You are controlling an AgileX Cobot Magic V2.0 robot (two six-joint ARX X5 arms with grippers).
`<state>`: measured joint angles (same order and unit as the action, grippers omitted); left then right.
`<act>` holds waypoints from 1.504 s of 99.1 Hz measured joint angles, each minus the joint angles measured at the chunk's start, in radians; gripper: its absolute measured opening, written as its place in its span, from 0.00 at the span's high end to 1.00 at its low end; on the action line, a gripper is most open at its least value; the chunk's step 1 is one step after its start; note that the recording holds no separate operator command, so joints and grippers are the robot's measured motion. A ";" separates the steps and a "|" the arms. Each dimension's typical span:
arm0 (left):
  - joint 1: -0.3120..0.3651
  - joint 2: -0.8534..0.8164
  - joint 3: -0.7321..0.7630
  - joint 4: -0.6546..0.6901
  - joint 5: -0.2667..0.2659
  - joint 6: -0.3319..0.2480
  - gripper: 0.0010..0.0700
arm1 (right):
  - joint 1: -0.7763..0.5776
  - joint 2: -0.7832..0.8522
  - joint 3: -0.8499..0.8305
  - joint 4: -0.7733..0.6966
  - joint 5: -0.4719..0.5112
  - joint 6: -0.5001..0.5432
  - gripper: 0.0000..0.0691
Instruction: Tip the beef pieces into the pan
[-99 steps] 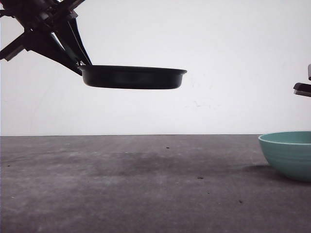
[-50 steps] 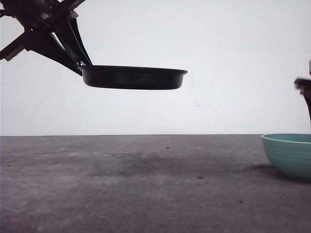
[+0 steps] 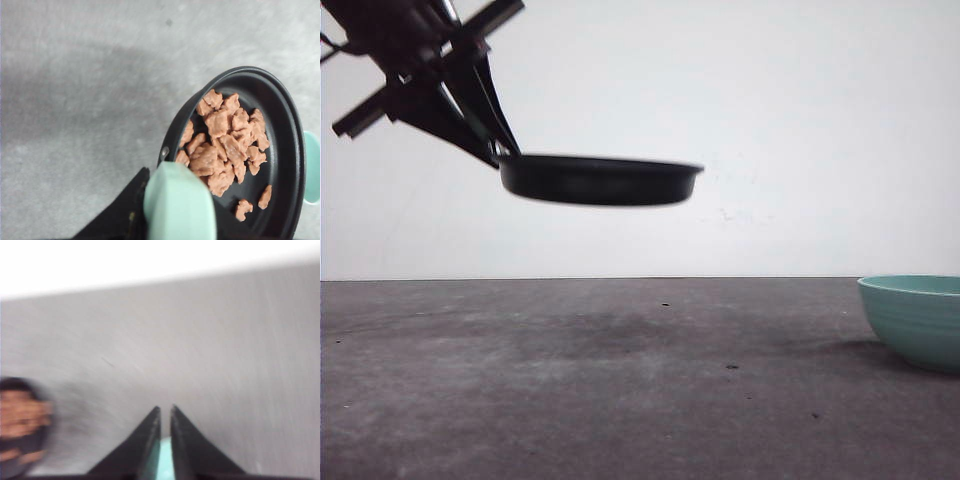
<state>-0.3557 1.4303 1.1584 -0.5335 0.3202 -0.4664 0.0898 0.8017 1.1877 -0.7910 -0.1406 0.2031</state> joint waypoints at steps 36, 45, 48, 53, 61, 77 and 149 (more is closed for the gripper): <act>0.000 0.129 0.000 0.076 0.001 0.004 0.94 | 0.035 -0.298 0.003 -0.313 0.202 -0.055 0.99; -0.002 0.163 0.000 0.085 0.001 0.003 0.94 | 0.035 -0.311 -0.002 -0.386 0.220 -0.062 0.99; -0.003 0.174 0.000 0.088 0.001 0.004 0.94 | 0.035 -0.312 -0.002 -0.397 0.221 -0.064 0.99; -0.007 0.189 0.000 0.089 0.000 0.004 0.94 | 0.035 -0.312 -0.003 -0.397 0.221 -0.066 0.99; -0.014 0.213 0.000 0.090 0.001 0.006 0.94 | 0.035 -0.311 -0.005 -0.384 0.220 -0.066 0.99; -0.020 0.281 0.000 0.092 0.008 0.007 0.94 | 0.035 -0.311 -0.006 -0.339 0.220 -0.051 0.99; -0.033 0.325 0.004 0.073 0.050 0.003 0.22 | 0.035 -0.311 -0.006 -0.342 0.220 -0.039 0.99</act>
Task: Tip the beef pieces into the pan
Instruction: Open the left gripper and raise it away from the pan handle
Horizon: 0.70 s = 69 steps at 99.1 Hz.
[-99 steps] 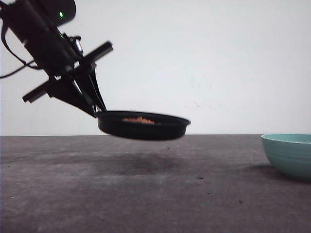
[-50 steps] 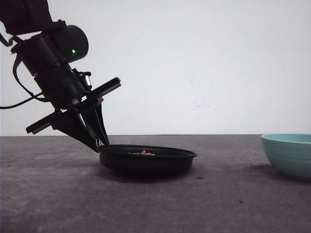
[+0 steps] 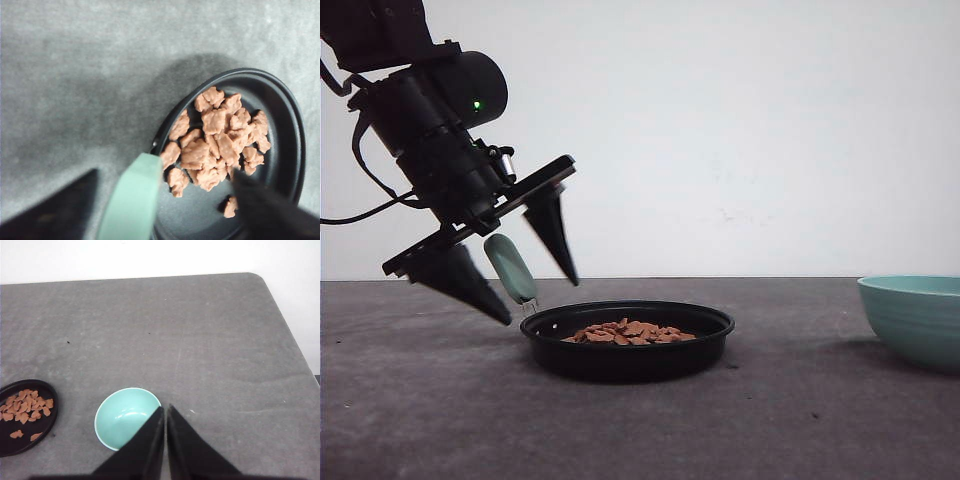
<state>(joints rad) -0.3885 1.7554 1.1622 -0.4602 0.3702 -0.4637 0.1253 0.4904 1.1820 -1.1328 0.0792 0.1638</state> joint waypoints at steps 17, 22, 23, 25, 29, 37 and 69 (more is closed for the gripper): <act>0.000 -0.006 0.000 0.001 0.000 -0.021 0.15 | 0.000 0.000 -0.011 0.019 0.000 0.000 0.99; 0.000 -0.021 0.000 0.003 -0.002 -0.029 0.14 | 0.000 0.000 -0.024 0.027 0.000 -0.001 0.99; 0.000 -0.026 0.000 0.005 -0.003 -0.029 0.14 | 0.000 0.000 -0.028 0.029 0.000 -0.001 0.99; 0.000 -0.037 0.000 0.008 -0.005 -0.032 0.14 | 0.000 0.000 -0.035 0.032 0.000 -0.001 0.99; 0.000 -0.064 0.000 0.018 -0.006 -0.037 0.14 | 0.000 0.000 -0.053 0.041 0.000 -0.001 0.99; 0.000 -0.132 0.000 0.030 -0.020 -0.046 0.14 | 0.000 0.000 -0.097 0.066 -0.001 -0.001 0.99; 0.000 -0.392 0.001 -0.064 -0.235 -0.052 0.15 | 0.000 0.000 -0.317 0.283 -0.057 -0.010 0.99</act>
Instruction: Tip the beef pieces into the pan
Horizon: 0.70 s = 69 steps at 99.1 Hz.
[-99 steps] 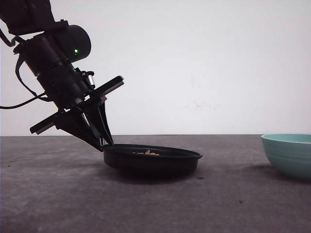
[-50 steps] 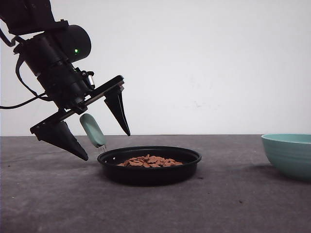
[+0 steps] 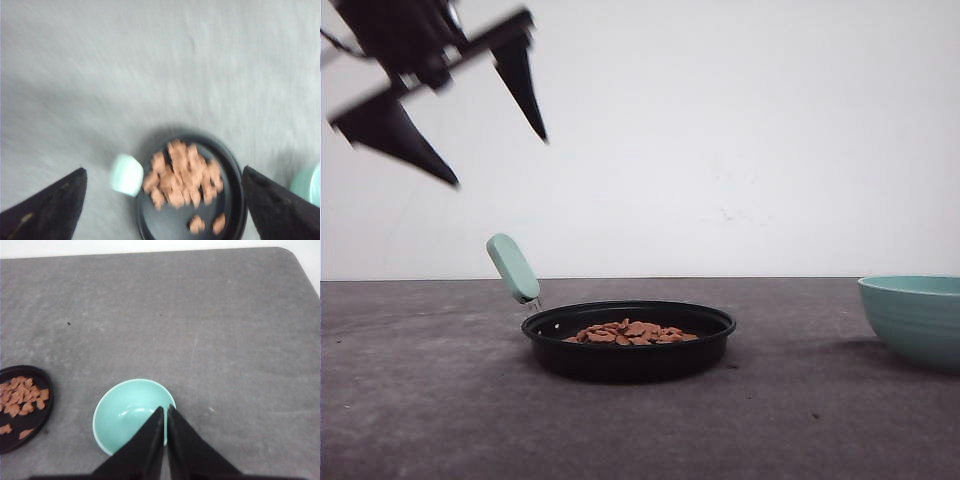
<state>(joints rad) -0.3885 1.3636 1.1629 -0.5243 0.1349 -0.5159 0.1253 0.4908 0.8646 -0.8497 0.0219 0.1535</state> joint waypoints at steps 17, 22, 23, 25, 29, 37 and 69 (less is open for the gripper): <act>0.000 -0.188 0.000 -0.002 -0.088 0.025 0.42 | 0.000 0.001 -0.050 0.123 -0.004 -0.025 0.99; -0.002 -0.248 0.000 -0.009 -0.118 0.048 0.64 | 0.000 0.001 -0.052 0.155 -0.004 -0.042 0.99; -0.003 -0.260 0.000 -0.012 -0.125 0.054 0.68 | 0.000 0.001 -0.052 0.161 -0.004 -0.047 0.99; -0.003 -0.283 0.000 -0.018 -0.142 0.063 0.77 | 0.000 0.001 -0.052 0.177 -0.004 -0.055 0.99; -0.010 -0.330 0.000 -0.035 -0.176 0.084 0.87 | 0.000 0.001 -0.052 0.210 -0.004 -0.076 0.99; -0.021 -0.422 -0.011 -0.059 -0.241 0.119 0.97 | 0.000 0.000 -0.052 0.270 -0.004 -0.125 0.99; -0.022 -0.894 -0.395 -0.104 -0.294 0.143 0.99 | 0.000 -0.018 -0.052 0.329 -0.044 -0.247 0.99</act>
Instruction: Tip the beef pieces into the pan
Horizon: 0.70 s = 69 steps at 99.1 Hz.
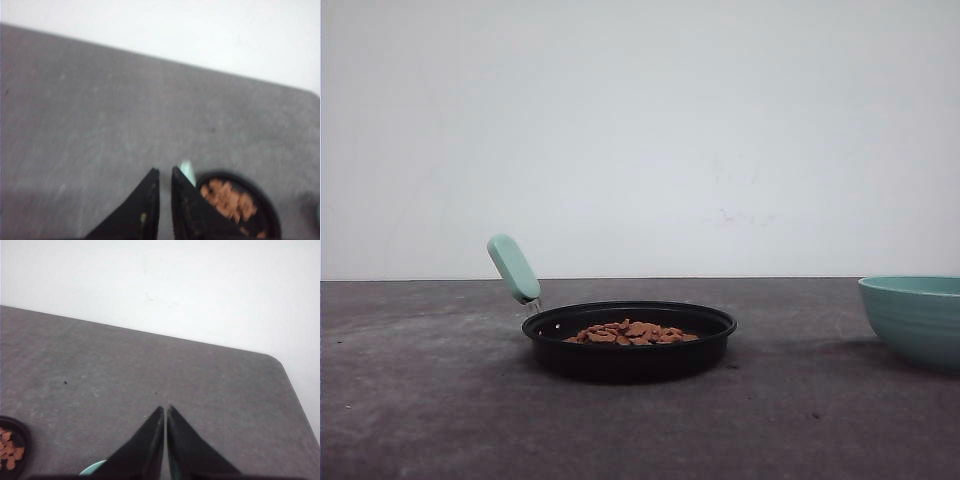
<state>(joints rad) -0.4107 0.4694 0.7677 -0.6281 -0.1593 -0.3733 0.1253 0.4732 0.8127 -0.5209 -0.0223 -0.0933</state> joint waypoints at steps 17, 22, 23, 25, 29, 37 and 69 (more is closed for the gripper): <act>0.000 -0.190 -0.047 -0.126 -0.001 0.003 0.99 | 0.000 -0.003 0.000 0.002 -0.005 -0.003 0.99; 0.000 -0.222 -0.047 -0.146 -0.001 0.008 0.99 | 0.000 -0.003 0.000 0.002 -0.005 -0.001 0.99; 0.000 -0.227 -0.047 -0.150 -0.001 0.008 0.99 | 0.000 -0.003 0.000 0.002 -0.005 0.000 0.99; 0.000 -0.238 -0.047 -0.162 -0.001 0.010 0.99 | 0.000 -0.003 0.000 0.002 -0.005 0.003 0.99; 0.000 -0.253 -0.047 -0.175 -0.001 0.011 0.99 | 0.000 -0.003 0.000 0.002 -0.005 0.013 0.99; 0.000 -0.282 -0.047 -0.184 -0.001 0.011 0.99 | 0.000 -0.003 0.000 0.002 -0.005 0.020 0.99; 0.000 -0.307 -0.047 -0.168 -0.001 0.011 0.99 | 0.000 -0.003 0.000 0.002 -0.004 0.023 0.99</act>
<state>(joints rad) -0.4107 0.1623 0.7212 -0.7963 -0.1600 -0.3622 0.1253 0.4698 0.8127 -0.5186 -0.0265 -0.0704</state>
